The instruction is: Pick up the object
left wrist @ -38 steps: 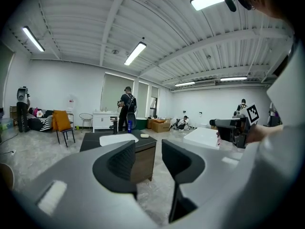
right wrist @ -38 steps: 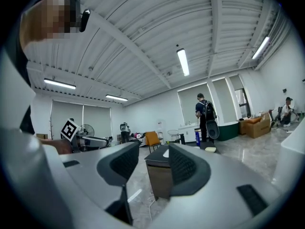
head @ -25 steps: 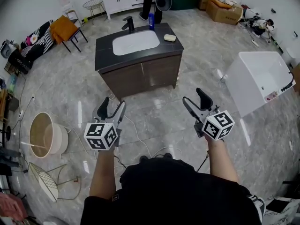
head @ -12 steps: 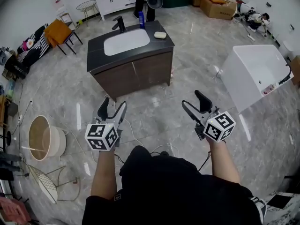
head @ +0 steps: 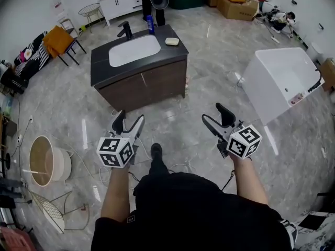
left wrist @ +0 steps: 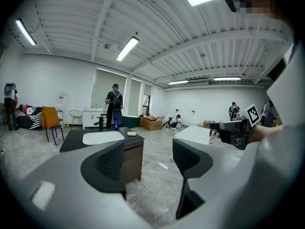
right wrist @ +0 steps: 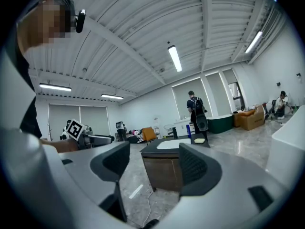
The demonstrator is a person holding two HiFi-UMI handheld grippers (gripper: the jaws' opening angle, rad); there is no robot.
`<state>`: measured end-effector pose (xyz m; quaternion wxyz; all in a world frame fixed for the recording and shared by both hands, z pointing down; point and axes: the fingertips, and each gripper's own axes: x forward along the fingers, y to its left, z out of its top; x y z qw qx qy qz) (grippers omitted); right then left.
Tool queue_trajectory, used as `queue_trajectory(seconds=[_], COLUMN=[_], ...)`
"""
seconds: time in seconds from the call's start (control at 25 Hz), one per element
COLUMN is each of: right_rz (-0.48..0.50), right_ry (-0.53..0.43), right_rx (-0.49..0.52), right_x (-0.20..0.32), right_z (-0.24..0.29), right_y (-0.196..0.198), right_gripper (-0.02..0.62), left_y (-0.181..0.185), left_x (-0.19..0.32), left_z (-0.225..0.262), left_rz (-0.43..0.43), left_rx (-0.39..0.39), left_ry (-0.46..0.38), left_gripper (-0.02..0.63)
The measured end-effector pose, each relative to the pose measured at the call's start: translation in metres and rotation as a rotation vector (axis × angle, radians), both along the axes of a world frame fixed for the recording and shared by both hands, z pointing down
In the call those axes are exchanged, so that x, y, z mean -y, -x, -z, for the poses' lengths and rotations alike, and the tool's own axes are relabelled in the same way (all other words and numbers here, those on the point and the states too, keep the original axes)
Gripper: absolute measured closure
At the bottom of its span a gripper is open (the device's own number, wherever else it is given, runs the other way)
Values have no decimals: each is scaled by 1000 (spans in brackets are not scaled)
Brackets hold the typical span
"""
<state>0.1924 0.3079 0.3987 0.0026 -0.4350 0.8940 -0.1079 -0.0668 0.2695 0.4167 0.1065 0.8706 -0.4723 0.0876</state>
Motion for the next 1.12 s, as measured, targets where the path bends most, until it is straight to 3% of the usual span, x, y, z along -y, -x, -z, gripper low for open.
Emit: queue_trajectory(seconds=[0.32, 0.48, 0.6, 0.84, 1.12], right_rz=[-60, -87, -80, -82, -42], right_ry=[7, 67, 100, 136, 152], right_rx=[3, 38, 58, 8, -23], right_x=[68, 110, 140, 198, 264], right_z=[-2, -18, -31, -43, -43], right_y=[0, 5, 20, 38, 87], right_gripper=[305, 305, 305, 305, 305], left_y=[7, 8, 17, 37, 64], left_x=[75, 117, 151, 211, 273], left_z=[-5, -20, -36, -62, -59], left_rz=[-36, -69, -61, -77, -77], left_rx=[8, -6, -7, 13, -24], left_ry=[14, 66, 98, 147, 135], left_gripper=[298, 298, 299, 299, 299])
